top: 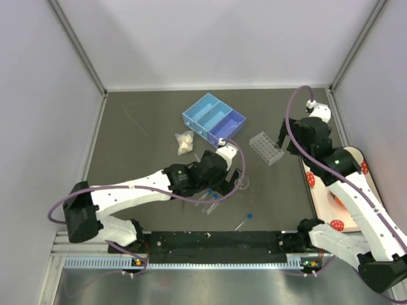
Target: Organize the chemistry lab equipment
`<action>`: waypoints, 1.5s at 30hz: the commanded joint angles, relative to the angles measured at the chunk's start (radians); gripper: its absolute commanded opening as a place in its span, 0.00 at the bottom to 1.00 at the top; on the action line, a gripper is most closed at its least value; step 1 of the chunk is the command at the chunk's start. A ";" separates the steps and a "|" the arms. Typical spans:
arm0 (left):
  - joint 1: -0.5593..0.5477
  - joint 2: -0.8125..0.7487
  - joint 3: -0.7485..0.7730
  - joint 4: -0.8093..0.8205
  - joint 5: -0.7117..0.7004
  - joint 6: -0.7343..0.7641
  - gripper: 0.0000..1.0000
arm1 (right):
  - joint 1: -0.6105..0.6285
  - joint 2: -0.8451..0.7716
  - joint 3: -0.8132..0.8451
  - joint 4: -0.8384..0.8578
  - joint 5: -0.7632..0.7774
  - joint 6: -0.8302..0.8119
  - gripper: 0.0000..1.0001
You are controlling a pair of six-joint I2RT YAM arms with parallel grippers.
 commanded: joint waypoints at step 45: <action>-0.307 0.394 -0.069 0.259 0.147 -0.148 0.61 | -0.002 0.011 -0.061 0.087 -0.098 -0.053 0.99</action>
